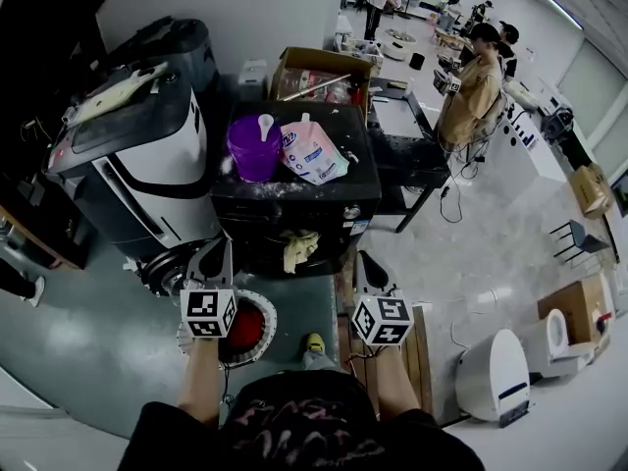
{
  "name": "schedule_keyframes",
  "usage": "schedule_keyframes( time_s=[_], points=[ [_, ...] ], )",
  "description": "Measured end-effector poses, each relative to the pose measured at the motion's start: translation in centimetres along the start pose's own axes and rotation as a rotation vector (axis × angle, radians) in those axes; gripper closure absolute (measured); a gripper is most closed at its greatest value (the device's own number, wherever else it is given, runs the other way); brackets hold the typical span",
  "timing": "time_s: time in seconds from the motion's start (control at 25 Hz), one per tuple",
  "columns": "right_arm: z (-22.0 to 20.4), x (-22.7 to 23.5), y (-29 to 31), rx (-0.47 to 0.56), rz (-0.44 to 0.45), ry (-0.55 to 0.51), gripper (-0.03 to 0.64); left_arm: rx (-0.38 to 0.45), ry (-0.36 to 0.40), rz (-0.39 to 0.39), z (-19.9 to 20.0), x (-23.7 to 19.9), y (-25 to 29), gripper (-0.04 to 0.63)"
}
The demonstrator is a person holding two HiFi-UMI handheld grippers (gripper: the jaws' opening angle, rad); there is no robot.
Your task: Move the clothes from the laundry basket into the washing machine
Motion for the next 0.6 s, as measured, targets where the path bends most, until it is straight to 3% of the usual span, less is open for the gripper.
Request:
schedule_keyframes(
  time_s=[0.6],
  points=[
    [0.7, 0.0, 0.3, 0.043, -0.017, -0.016, 0.614, 0.005, -0.009, 0.01, -0.2, -1.7, -0.9, 0.583]
  ],
)
Point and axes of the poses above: the fingertips, and each gripper's own axes: y forward along the fingers, x to its right, z out of its top, the point moved 4 cm from there along -y, backward along the fingers, and after that the axes turned 2 degrees about y, right-handed, at the moved point
